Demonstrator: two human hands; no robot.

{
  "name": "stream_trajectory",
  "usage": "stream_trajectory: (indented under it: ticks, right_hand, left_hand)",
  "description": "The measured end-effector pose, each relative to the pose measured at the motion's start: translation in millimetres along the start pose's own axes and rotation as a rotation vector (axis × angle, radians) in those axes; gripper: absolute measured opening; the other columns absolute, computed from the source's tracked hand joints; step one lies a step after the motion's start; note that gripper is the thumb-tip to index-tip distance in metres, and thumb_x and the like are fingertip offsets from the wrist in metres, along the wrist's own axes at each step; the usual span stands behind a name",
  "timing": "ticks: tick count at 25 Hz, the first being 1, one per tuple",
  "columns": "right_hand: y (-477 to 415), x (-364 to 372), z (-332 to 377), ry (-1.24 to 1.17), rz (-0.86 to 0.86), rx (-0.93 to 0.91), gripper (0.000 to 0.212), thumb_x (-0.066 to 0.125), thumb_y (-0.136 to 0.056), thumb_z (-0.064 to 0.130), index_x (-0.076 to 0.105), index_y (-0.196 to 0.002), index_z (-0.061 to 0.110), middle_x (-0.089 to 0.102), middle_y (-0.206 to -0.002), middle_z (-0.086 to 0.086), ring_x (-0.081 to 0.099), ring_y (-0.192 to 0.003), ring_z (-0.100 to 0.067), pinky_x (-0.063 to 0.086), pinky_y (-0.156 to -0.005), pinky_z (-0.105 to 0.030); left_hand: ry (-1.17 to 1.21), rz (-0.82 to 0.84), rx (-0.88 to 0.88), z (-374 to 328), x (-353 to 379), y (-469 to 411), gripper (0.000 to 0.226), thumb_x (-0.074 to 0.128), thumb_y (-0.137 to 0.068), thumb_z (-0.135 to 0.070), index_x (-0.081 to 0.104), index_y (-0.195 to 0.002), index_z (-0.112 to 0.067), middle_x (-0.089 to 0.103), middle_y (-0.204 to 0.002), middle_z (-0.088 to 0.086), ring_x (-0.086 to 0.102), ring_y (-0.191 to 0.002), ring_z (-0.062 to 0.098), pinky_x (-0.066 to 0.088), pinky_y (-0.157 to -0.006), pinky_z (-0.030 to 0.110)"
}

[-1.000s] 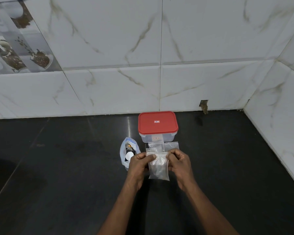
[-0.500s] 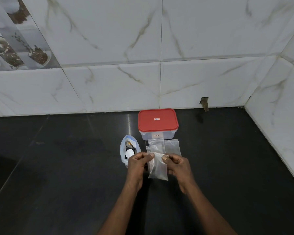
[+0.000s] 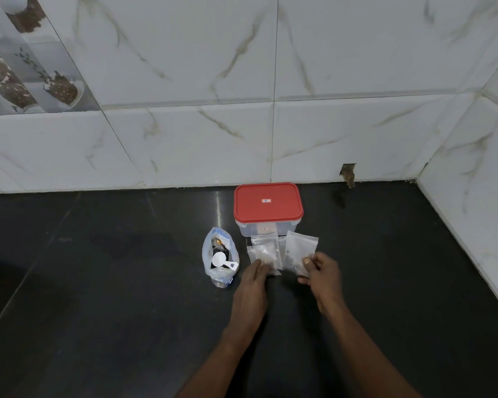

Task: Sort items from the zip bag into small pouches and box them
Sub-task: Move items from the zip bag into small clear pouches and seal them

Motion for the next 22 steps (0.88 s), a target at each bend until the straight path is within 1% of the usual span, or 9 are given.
stream_trajectory:
  ticks: [2,5,8,11,14,16,18,20,22]
  right_hand:
    - [-2.0,13.4,0.9,0.054,0.054,-0.015,0.019,0.052,-0.097,0.005,0.059,-0.08,0.011,0.066,-0.088,-0.011,0.066,-0.073,-0.02,0.059,-0.059,-0.034]
    - [-3.2,24.5,-1.4,0.117,0.084,-0.03,0.017,0.05,-0.099,0.009,0.057,-0.084,0.011,0.066,-0.085,-0.01,0.066,-0.066,-0.018,0.056,-0.054,-0.031]
    - [-3.1,28.4,-5.4,0.11,0.084,-0.022,0.018,0.047,-0.099,0.008,0.055,-0.084,0.01,0.063,-0.08,-0.008,0.064,-0.062,-0.018,0.054,-0.051,-0.03]
    - [-5.7,39.3,-6.7,0.089,0.116,-0.009,0.017,0.047,-0.1,0.008,0.055,-0.085,0.009,0.063,-0.084,-0.012,0.064,-0.064,-0.02,0.055,-0.053,-0.032]
    - [-8.7,58.6,2.1,0.083,0.139,-0.031,0.014,0.049,-0.099,0.007,0.056,-0.088,0.006,0.064,-0.088,-0.014,0.067,-0.066,-0.02,0.058,-0.057,-0.032]
    - [-11.7,74.6,7.5,0.068,0.151,-0.037,0.011,0.05,-0.099,0.005,0.057,-0.091,0.003,0.067,-0.091,-0.016,0.071,-0.069,-0.024,0.06,-0.06,-0.035]
    - [-13.4,91.9,6.7,0.042,0.185,0.01,0.01,0.049,-0.099,0.002,0.058,-0.096,0.003,0.069,-0.093,-0.018,0.074,-0.07,-0.029,0.062,-0.063,-0.04]
    - [-18.2,100.9,3.2,0.107,0.189,0.027,0.01,0.052,-0.098,0.002,0.06,-0.099,0.006,0.071,-0.092,-0.017,0.074,-0.067,-0.028,0.062,-0.063,-0.04]
    - [-23.3,99.6,1.5,0.214,0.134,0.009,0.006,0.061,-0.093,0.004,0.062,-0.099,0.007,0.071,-0.091,-0.015,0.073,-0.063,-0.024,0.062,-0.061,-0.04]
  left_hand:
    - [-0.128,0.054,0.092,-2.7,16.4,-2.9,0.064,0.063,-0.083,0.004,0.051,-0.144,-0.012,0.047,-0.152,0.015,0.05,-0.135,0.035,0.058,-0.093,0.042]
    - [-0.176,0.019,0.107,-3.1,12.7,-8.0,0.055,0.069,-0.078,-0.001,0.057,-0.13,-0.012,0.054,-0.13,0.009,0.061,-0.108,0.029,0.061,-0.068,0.037]
    - [-0.2,-0.017,0.072,3.9,3.6,-15.8,0.045,0.075,-0.072,0.004,0.068,-0.114,-0.009,0.062,-0.11,0.009,0.063,-0.094,0.025,0.057,-0.062,0.032]
    - [-0.191,-0.042,0.027,11.4,0.4,-21.4,0.034,0.069,-0.071,0.011,0.067,-0.099,-0.007,0.059,-0.1,0.009,0.062,-0.084,0.025,0.052,-0.059,0.032]
    - [-0.098,-0.115,-0.004,18.4,-1.1,-10.4,0.03,0.066,-0.081,0.007,0.065,-0.105,-0.009,0.059,-0.106,0.007,0.062,-0.089,0.022,0.056,-0.065,0.033]
    - [-0.01,-0.154,-0.036,22.0,-4.0,1.6,0.035,0.063,-0.087,0.005,0.062,-0.119,-0.007,0.059,-0.121,0.01,0.062,-0.103,0.022,0.06,-0.08,0.038]
    - [-0.027,-0.167,-0.032,22.1,-2.9,9.9,0.053,0.072,-0.08,0.008,0.057,-0.13,0.001,0.059,-0.132,0.02,0.064,-0.117,0.032,0.058,-0.093,0.041]
    - [-0.08,-0.155,-0.006,19.0,0.9,13.3,0.075,0.081,-0.066,0.012,0.051,-0.134,0.007,0.058,-0.134,0.029,0.061,-0.124,0.039,0.053,-0.097,0.04]
    - [-0.076,-0.183,0.045,12.4,-1.3,13.0,0.08,0.075,-0.069,0.012,0.04,-0.141,0.008,0.053,-0.14,0.032,0.047,-0.136,0.037,0.044,-0.105,0.043]
Point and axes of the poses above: each hand's wrist, its own y-axis away from the middle knuckle, its own x-axis out of the palm, z = x × y, the point moved 10 cm from there along -y, towards the middle knuckle
